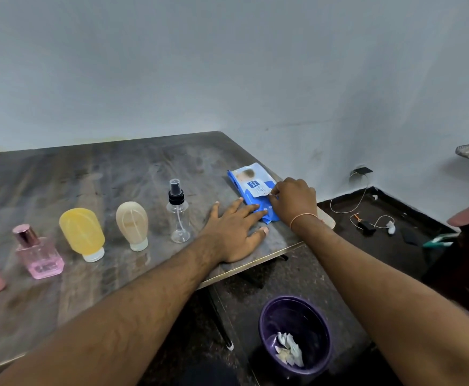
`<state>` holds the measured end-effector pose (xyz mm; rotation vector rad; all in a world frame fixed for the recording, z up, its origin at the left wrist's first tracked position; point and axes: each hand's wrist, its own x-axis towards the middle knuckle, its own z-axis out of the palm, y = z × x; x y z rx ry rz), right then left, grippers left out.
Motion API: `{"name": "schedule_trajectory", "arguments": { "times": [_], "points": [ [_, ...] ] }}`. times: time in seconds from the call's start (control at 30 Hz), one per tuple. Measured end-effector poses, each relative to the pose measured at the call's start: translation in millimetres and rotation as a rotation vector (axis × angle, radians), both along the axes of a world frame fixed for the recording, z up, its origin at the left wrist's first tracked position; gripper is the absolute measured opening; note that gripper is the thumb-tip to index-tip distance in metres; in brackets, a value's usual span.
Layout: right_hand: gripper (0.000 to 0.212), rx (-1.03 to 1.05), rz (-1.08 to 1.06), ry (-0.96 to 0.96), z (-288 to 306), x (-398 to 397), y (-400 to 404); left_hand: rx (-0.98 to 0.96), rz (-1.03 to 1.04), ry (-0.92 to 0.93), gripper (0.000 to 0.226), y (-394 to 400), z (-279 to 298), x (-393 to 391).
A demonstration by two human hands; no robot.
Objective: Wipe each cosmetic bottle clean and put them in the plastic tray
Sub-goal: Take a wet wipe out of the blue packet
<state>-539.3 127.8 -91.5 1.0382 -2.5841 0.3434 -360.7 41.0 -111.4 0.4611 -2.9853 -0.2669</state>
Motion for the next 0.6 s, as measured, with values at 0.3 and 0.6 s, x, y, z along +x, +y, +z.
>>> {"name": "schedule_trajectory", "arguments": {
  "times": [0.3, 0.6],
  "points": [
    [0.019, -0.078, 0.021, -0.088, 3, 4, 26, -0.005, 0.014, -0.014, 0.062, 2, 1, 2],
    [0.029, -0.007, 0.079, -0.073, 10, 7, 26, -0.034, 0.002, -0.041, 0.063, 2, 1, 3]
  ]
}}
